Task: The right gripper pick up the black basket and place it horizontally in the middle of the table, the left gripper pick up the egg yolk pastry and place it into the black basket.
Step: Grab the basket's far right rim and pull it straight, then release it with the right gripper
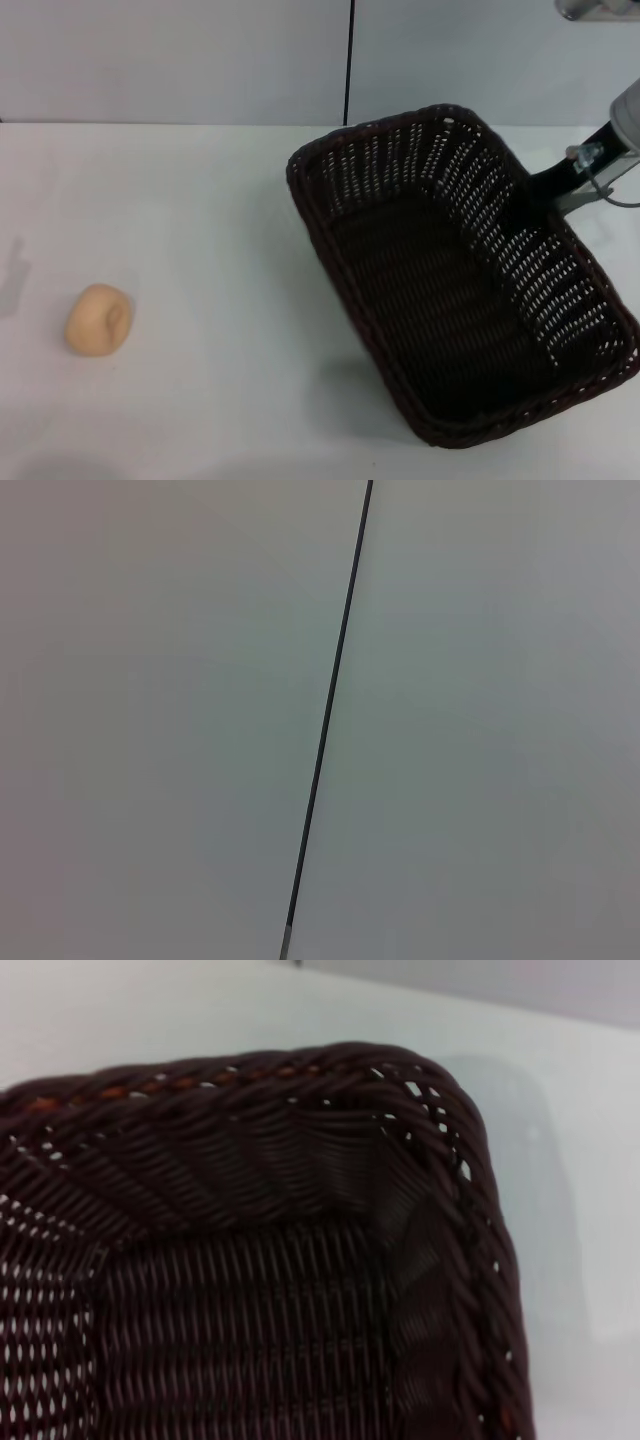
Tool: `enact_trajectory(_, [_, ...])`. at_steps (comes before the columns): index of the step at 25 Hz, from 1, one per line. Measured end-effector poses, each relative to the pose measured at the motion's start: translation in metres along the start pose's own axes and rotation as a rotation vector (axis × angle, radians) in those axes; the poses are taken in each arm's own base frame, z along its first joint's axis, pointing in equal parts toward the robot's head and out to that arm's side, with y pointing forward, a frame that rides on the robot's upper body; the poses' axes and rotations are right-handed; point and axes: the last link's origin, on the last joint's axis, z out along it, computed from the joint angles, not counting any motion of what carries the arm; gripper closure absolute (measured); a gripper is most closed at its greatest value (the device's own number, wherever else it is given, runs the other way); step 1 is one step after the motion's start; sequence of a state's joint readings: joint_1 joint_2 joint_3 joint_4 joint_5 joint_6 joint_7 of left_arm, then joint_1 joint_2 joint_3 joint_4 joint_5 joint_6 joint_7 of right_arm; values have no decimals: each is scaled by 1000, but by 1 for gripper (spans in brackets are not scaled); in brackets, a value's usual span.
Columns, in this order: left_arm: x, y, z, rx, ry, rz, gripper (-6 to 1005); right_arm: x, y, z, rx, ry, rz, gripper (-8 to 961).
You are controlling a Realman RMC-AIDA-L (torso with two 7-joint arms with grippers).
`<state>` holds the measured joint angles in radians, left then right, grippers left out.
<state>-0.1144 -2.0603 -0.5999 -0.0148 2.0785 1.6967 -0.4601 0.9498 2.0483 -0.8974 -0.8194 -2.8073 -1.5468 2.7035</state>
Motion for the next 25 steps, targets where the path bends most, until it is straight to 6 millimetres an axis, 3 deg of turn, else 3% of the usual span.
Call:
enact_trajectory(7, [0, 0, -4, 14, 3, -4, 302, -4, 6, -3, -33, -30, -59, 737])
enact_trajectory(12, [3, 0, -12, 18, 19, -3, 303, -6, 10, -5, -101, -78, -207, 815])
enact_trajectory(19, [7, 1, -26, 19, 27, -5, 308, -14, 8, -33, -92, -109, -573, 814])
enact_trajectory(25, [9, 13, -41, -80, 15, -13, 312, -23, 14, -48, -80, -107, -830, 815])
